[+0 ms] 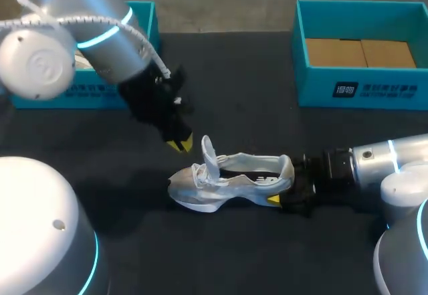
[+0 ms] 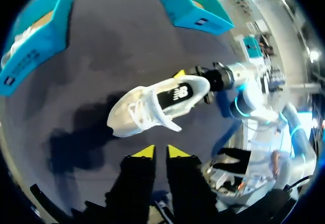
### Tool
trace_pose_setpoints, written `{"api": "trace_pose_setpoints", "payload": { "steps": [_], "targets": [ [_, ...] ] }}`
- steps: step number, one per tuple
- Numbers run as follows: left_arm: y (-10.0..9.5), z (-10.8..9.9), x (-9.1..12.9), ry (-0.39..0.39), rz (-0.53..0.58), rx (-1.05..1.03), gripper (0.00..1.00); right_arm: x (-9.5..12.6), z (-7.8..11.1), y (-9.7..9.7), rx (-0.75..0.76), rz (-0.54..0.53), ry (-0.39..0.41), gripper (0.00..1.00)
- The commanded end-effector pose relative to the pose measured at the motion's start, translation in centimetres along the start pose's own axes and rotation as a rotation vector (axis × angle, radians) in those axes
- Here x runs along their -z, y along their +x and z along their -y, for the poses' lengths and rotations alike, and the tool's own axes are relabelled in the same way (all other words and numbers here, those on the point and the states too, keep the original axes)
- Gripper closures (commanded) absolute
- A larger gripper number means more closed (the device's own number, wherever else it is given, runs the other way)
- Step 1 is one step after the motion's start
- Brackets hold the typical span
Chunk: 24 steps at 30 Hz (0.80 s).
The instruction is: Take the shoe out of the shoebox, open the shoe tongue, remove and reinsert the insole, then place the shoe into the shoebox
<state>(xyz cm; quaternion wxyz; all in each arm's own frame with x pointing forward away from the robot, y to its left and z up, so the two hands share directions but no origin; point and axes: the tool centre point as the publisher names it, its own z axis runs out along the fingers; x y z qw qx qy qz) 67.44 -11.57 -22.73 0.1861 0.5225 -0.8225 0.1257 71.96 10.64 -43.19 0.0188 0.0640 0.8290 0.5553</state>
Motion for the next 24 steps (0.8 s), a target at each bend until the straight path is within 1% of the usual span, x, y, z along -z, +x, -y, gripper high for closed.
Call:
{"api": "trace_pose_setpoints", "payload": {
  "steps": [1, 4, 6, 7, 9, 12, 15, 24],
  "targets": [
    [0.7, 0.3, 1.9, -0.130, 0.007, -0.392, 1.00, -0.2, 0.0, 0.1, -0.001, 0.000, 0.004, 1.00],
    [1.3, -0.1, 2.7, -0.186, 0.076, -0.616, 1.00, -0.2, 0.0, 0.1, -0.001, 0.000, 0.004, 1.00],
    [1.9, -0.2, 3.0, -0.210, 0.127, -0.732, 1.00, -0.2, 0.0, 0.1, -0.001, 0.000, 0.004, 1.00],
    [2.2, -0.2, 3.0, -0.208, 0.148, -0.775, 1.00, -0.2, 0.0, 0.1, -0.001, 0.000, 0.004, 1.00],
    [3.1, -0.1, 2.9, -0.230, 0.218, -0.878, 1.00, -0.2, 0.0, 0.1, -0.001, 0.000, 0.004, 1.00],
    [4.6, 0.1, 2.9, -0.215, 0.254, -0.988, 1.00, -0.2, 0.0, 0.1, -0.001, 0.000, 0.004, 1.00],
    [6.0, 0.5, 3.4, -0.233, 0.312, -1.125, 1.00, -0.2, 0.0, 0.1, -0.001, 0.000, 0.004, 1.00],
    [6.0, 0.5, 3.4, -0.233, 0.312, -1.125, 1.00, -0.2, 0.0, 0.1, -0.001, 0.000, 0.004, 1.00]
  ]
}}
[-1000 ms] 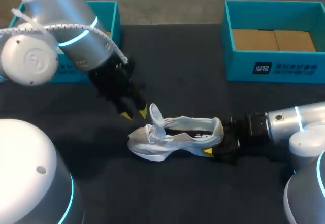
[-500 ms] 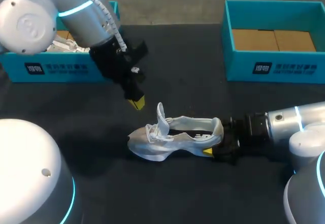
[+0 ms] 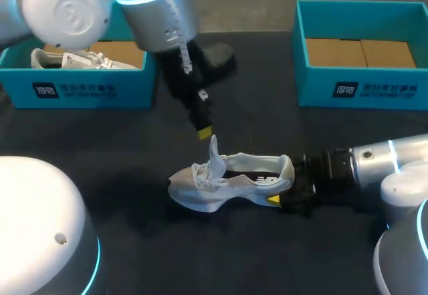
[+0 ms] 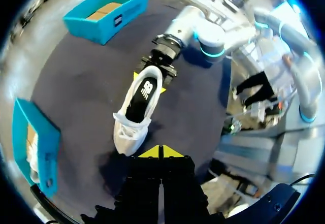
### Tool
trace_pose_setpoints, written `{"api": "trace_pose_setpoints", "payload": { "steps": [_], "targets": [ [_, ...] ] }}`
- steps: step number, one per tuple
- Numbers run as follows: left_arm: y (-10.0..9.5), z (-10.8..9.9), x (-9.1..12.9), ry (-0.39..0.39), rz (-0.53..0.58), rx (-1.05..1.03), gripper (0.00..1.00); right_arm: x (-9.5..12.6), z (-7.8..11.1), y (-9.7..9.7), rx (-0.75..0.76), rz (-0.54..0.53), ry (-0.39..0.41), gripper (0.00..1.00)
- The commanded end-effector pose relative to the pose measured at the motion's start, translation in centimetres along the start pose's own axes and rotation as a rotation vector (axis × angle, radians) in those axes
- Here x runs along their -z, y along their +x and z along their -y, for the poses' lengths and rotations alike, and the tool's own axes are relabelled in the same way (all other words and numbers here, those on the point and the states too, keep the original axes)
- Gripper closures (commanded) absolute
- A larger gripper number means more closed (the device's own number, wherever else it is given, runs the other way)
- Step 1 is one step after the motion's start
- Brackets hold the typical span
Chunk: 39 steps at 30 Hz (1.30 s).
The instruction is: Take the shoe out of the shoebox, open the shoe tongue, remove and reinsert the insole, then place the shoe into the shoebox
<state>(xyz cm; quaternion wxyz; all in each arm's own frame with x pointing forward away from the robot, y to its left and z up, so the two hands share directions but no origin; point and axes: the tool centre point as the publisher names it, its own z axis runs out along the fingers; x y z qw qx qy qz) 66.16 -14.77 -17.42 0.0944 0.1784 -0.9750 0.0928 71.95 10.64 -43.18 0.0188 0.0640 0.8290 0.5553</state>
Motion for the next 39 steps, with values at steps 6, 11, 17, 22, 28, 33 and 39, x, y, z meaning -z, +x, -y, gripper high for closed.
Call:
{"api": "trace_pose_setpoints", "payload": {
  "steps": [6, 11, 17, 22, 28, 33, 39],
  "targets": [
    [0.2, 0.6, 0.2, -0.127, 0.129, -0.372, 1.00, -0.2, 0.0, 0.1, -0.001, 0.000, 0.004, 1.00],
    [-0.2, 0.9, -0.5, -0.135, 0.132, -0.354, 1.00, -0.2, 0.0, 0.1, -0.001, 0.000, 0.004, 1.00],
    [-1.6, 3.3, -4.1, -0.091, 0.129, -0.379, 1.00, -0.2, 0.0, 0.1, -0.001, 0.000, 0.004, 1.00],
    [-1.4, 4.9, -6.2, -0.057, 0.141, -0.417, 1.00, -0.2, 0.0, 0.1, -0.001, 0.000, 0.004, 1.00],
    [-1.6, 6.9, -8.4, -0.063, 0.145, -0.452, 1.00, -0.2, 0.0, 0.1, -0.001, 0.000, 0.004, 1.00],
    [-2.2, 7.9, -9.9, -0.063, 0.134, -0.452, 1.00, -0.2, 0.0, 0.1, -0.001, 0.000, 0.004, 1.00],
    [-2.7, 8.1, -12.3, -0.072, 0.108, -0.463, 1.00, -0.2, 0.0, 0.1, -0.001, 0.000, 0.004, 1.00]
  ]
}}
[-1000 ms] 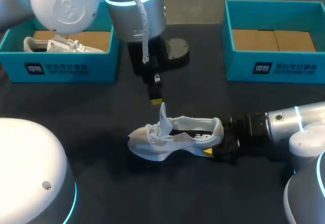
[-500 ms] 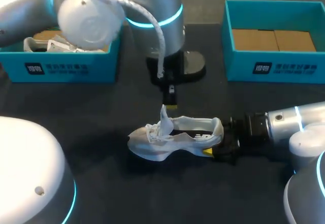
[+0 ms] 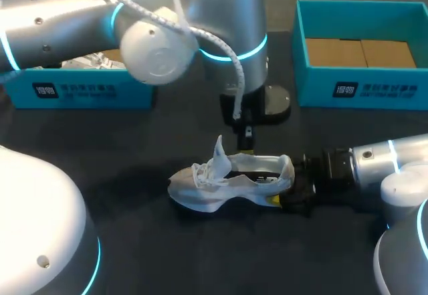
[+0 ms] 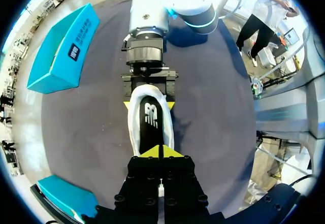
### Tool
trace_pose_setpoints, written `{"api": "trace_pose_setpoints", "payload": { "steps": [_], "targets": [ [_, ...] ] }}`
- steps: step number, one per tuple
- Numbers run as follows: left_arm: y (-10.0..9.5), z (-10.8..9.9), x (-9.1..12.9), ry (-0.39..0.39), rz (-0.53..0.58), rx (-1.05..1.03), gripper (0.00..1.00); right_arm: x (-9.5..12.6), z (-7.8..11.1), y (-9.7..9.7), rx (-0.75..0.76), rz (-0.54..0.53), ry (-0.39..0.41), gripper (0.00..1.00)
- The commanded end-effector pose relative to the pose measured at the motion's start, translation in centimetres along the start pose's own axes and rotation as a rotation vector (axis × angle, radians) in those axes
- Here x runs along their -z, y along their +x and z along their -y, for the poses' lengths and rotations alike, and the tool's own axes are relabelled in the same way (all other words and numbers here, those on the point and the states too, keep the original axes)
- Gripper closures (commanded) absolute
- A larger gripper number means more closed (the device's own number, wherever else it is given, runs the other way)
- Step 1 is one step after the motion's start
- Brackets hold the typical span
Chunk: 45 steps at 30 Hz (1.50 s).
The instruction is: Take the shoe out of the shoebox, open the shoe tongue, remove and reinsert the insole, then place the shoe into the shoebox
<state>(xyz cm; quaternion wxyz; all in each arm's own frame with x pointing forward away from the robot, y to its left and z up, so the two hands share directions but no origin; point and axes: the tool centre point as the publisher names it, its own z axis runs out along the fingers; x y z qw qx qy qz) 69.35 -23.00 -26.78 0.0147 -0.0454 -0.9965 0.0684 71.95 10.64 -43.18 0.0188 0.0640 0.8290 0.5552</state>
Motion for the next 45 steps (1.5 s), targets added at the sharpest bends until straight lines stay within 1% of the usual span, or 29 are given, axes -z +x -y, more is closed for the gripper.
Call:
{"api": "trace_pose_setpoints", "payload": {
  "steps": [1, 4, 13, 14, 16, 18, 19, 24, 28, 30, 31, 45],
  "targets": [
    [-0.5, 0.6, -2.3, -0.005, -0.024, -0.003, 1.00, -0.2, 0.0, 0.1, -0.001, 0.001, 0.004, 1.00],
    [-0.3, 0.5, -3.2, -0.011, -0.046, 0.002, 1.00, -0.2, 0.0, 0.1, -0.001, 0.001, 0.004, 1.00],
    [0.6, -0.8, -5.9, -0.031, -0.064, -0.001, 1.00, -0.2, 0.0, 0.1, -0.001, 0.001, 0.004, 1.00],
    [0.6, -0.8, -5.9, -0.031, -0.064, -0.001, 1.00, -0.2, 0.0, 0.1, -0.001, 0.001, 0.004, 1.00],
    [0.6, -1.2, -6.8, -0.026, -0.068, 0.010, 1.00, -0.2, 0.0, 0.1, -0.001, 0.001, 0.004, 1.00],
    [0.6, -1.2, -6.8, -0.026, -0.068, 0.010, 1.00, -0.2, 0.0, 0.1, -0.001, 0.001, 0.004, 1.00],
    [0.6, -1.5, -7.5, -0.025, -0.068, 0.026, 1.00, -0.2, 0.0, 0.1, -0.001, 0.001, 0.004, 1.00],
    [0.1, -1.9, -8.0, -0.022, -0.076, 0.055, 1.00, -0.2, 0.0, 0.1, -0.001, 0.001, 0.004, 1.00],
    [0.1, -2.1, -8.6, -0.029, -0.088, 0.062, 1.00, -0.2, 0.0, 0.1, -0.001, 0.001, 0.004, 1.00],
    [0.2, -2.3, -8.8, -0.045, -0.114, 0.076, 1.00, -0.2, 0.0, 0.1, -0.001, 0.001, 0.004, 1.00],
    [0.2, -2.4, -8.7, -0.056, -0.128, 0.076, 1.00, -0.2, 0.0, 0.1, -0.001, 0.001, 0.004, 1.00],
    [0.2, -2.4, -8.7, -0.056, -0.128, 0.076, 1.00, -0.2, 0.0, 0.1, -0.001, 0.001, 0.004, 1.00]
  ]
}}
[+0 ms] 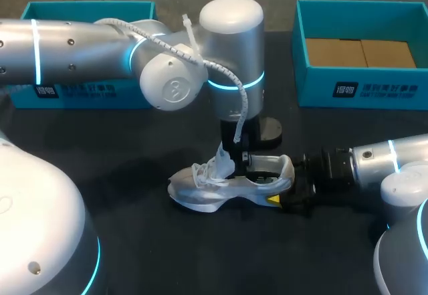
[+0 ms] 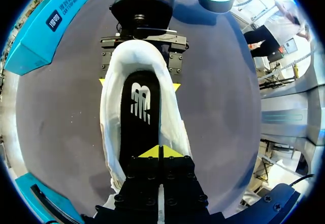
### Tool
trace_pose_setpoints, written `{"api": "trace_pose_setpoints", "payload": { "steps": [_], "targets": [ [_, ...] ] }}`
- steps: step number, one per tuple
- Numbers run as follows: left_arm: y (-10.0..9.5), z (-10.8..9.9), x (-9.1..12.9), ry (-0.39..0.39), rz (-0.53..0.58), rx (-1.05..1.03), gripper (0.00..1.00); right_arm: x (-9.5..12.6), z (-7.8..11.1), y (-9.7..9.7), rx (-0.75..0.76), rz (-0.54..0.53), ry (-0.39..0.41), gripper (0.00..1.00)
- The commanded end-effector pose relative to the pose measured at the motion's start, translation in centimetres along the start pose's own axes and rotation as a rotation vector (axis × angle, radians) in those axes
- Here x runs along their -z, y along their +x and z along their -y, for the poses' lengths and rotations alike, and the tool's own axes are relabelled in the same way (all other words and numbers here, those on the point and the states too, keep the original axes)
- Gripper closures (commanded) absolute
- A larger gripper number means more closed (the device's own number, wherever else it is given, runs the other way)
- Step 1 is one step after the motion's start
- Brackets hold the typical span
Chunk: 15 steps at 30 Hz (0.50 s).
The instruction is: Take the shoe out of the shoebox, open the shoe tongue, remove and reinsert the insole, then place the shoe into the shoebox
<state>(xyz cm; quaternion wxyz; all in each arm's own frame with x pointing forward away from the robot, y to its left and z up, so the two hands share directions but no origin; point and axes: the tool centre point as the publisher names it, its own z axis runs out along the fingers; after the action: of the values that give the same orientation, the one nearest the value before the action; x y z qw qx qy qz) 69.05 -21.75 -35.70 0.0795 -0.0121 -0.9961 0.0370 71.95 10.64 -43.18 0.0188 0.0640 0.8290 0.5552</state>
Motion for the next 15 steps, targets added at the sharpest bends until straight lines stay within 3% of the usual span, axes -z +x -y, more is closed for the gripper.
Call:
{"api": "trace_pose_setpoints", "payload": {
  "steps": [1, 8, 15],
  "targets": [
    [0.0, 0.0, 0.0, 0.000, -0.001, 0.000, 1.00, -0.2, 0.0, 0.1, -0.001, 0.000, 0.004, 1.00],
    [-1.7, 0.3, -1.7, 0.011, -0.128, 0.024, 1.00, -0.2, 0.0, 0.1, -0.001, 0.000, 0.004, 1.00],
    [-2.1, 0.4, -2.9, -0.002, -0.155, 0.020, 1.00, -0.2, 0.0, 0.1, -0.001, 0.000, 0.004, 1.00]
  ]
}}
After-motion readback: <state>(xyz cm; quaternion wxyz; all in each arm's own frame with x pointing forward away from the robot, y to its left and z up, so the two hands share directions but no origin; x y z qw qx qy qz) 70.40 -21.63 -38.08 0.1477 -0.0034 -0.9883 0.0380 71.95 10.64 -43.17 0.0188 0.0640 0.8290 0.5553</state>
